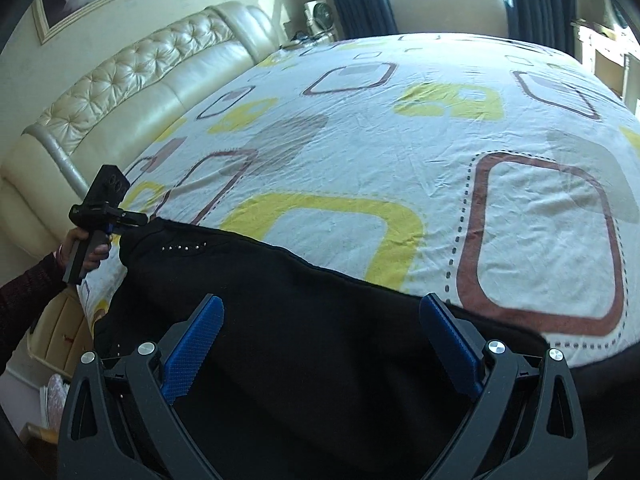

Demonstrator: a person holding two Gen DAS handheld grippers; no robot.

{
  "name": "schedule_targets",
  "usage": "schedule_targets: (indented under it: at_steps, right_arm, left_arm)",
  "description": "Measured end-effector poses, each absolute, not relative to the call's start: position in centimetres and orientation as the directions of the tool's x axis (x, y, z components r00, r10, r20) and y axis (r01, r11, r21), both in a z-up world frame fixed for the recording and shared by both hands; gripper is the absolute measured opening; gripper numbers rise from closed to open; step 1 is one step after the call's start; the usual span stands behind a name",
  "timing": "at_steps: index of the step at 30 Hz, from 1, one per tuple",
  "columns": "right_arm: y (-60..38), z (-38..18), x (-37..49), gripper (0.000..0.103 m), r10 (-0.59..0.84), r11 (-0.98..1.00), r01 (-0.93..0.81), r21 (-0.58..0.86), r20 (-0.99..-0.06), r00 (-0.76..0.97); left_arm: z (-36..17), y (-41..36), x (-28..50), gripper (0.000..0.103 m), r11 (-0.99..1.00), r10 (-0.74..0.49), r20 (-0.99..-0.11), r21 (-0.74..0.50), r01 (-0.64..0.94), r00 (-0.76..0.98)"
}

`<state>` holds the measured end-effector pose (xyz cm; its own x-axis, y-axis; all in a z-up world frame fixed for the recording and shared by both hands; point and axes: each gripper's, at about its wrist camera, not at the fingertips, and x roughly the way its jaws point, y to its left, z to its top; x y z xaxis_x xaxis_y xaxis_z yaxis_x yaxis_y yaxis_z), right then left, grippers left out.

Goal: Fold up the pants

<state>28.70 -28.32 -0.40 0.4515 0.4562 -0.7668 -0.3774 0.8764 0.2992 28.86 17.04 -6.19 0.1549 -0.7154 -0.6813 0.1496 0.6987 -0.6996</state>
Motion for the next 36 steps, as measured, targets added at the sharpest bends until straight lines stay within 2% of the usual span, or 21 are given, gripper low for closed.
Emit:
schedule_targets:
  at_steps: [4, 6, 11, 12, 13, 14, 15, 19, 20, 21, 22, 23, 27, 32, 36]
  right_arm:
    - [-28.3, -2.4, 32.9, 0.098, 0.408, 0.858, -0.455, 0.239, -0.855, 0.320]
    - [-28.2, -3.6, 34.3, 0.097, 0.399, 0.842, -0.477, 0.253, -0.886, 0.235]
    - [-25.4, -5.5, 34.8, 0.097, 0.311, 0.784, -0.592, 0.185, -0.943, 0.117]
    - [-25.0, -5.9, 34.9, 0.087, 0.303, 0.776, -0.601, 0.192, -0.949, 0.089]
    - [-24.6, -6.4, 34.9, 0.070, 0.295, 0.769, -0.606, 0.204, -0.954, 0.054]
    - [-24.4, -7.2, 35.2, 0.021, 0.276, 0.771, -0.600, 0.213, -0.961, 0.013]
    - [-24.4, -7.7, 35.4, 0.019, 0.271, 0.781, -0.582, 0.228, -0.963, -0.014]
    - [-24.5, -7.3, 35.5, 0.018, 0.266, 0.791, -0.571, 0.219, -0.964, 0.000]
    - [-24.5, -6.9, 35.4, 0.016, 0.264, 0.794, -0.572, 0.207, -0.964, 0.018]
    - [-24.6, -6.5, 35.2, 0.014, 0.265, 0.797, -0.570, 0.199, -0.964, 0.035]
    - [-24.7, -6.0, 35.0, 0.014, 0.266, 0.802, -0.567, 0.187, -0.962, 0.058]
    - [-24.9, -5.4, 34.9, 0.013, 0.268, 0.806, -0.565, 0.177, -0.960, 0.083]
    - [-26.0, -2.5, 34.1, 0.013, 0.295, 0.825, -0.544, 0.150, -0.937, 0.189]
    - [-26.7, 0.7, 31.5, 0.013, 0.314, 0.847, -0.517, 0.121, -0.900, 0.303]
    - [-26.3, 3.1, 27.9, 0.013, 0.311, 0.850, -0.523, 0.063, -0.861, 0.402]
  left_arm:
    - [-7.1, 15.6, 29.2, 0.059, 0.742, -0.668, -0.734, -0.645, 0.183, 0.124]
    - [-7.4, 15.6, 29.4, 0.058, 0.747, -0.661, -0.742, -0.639, 0.180, 0.111]
    - [-7.8, 15.9, 30.0, 0.058, 0.746, -0.663, -0.746, -0.649, 0.152, 0.070]
    - [-8.0, 16.0, 30.2, 0.058, 0.744, -0.665, -0.744, -0.653, 0.138, 0.061]
    - [-8.0, 16.1, 30.2, 0.058, 0.744, -0.666, -0.744, -0.656, 0.129, 0.053]
    - [-8.1, 16.2, 30.3, 0.058, 0.744, -0.665, -0.745, -0.657, 0.122, 0.047]
    - [-8.0, 16.2, 30.3, 0.058, 0.748, -0.661, -0.749, -0.653, 0.119, 0.041]
    - [-7.8, 15.3, 30.5, 0.058, 0.780, -0.619, -0.785, -0.611, 0.136, 0.026]
    - [-7.7, 15.1, 30.5, 0.054, 0.791, -0.606, -0.795, -0.597, 0.134, 0.028]
    - [-7.6, 15.0, 30.6, 0.040, 0.809, -0.582, -0.813, -0.573, 0.133, 0.034]
    - [-7.4, 15.0, 30.6, 0.031, 0.824, -0.560, -0.827, -0.550, 0.138, 0.049]
    - [-7.2, 15.1, 30.8, 0.016, 0.830, -0.553, -0.830, -0.541, 0.138, 0.071]
    - [-5.4, 16.4, 30.5, 0.010, 0.764, -0.645, -0.745, -0.631, 0.137, 0.169]
    - [-3.2, 15.9, 29.4, 0.008, 0.710, -0.704, -0.675, -0.666, 0.228, 0.222]
    - [-0.7, 16.4, 27.1, 0.008, 0.596, -0.803, -0.540, -0.732, 0.329, 0.254]
